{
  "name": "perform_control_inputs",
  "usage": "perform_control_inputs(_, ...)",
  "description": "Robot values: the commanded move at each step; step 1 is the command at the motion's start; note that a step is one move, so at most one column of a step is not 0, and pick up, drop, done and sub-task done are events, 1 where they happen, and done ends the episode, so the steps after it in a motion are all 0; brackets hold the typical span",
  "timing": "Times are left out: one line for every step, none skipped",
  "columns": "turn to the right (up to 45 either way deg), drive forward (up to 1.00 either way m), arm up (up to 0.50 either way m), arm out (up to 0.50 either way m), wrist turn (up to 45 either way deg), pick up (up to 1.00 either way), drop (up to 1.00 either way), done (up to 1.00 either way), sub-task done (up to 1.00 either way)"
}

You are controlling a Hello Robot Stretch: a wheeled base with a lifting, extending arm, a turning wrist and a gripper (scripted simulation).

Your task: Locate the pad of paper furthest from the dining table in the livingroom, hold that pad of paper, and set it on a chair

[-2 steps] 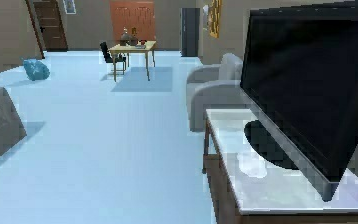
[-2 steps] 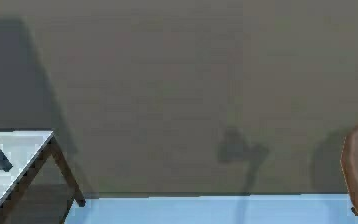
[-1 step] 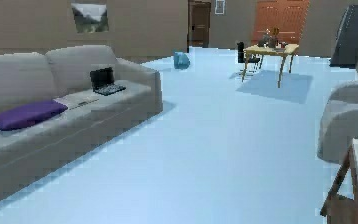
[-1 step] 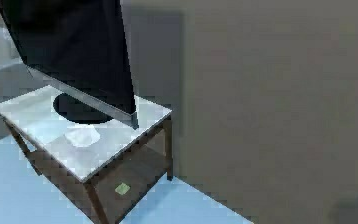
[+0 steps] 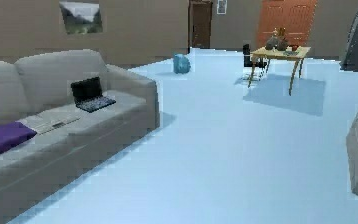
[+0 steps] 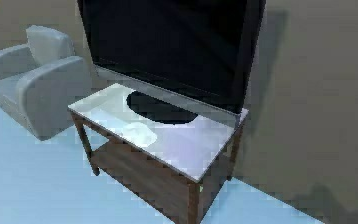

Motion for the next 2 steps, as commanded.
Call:
perform_control_inputs(33.0,0.00,0.00,0.00,0.0,0.00,0.00,0.00,0.00)
perform_control_inputs(0.0,1.00,0.00,0.00,0.0,0.00,0.00,0.00,0.00)
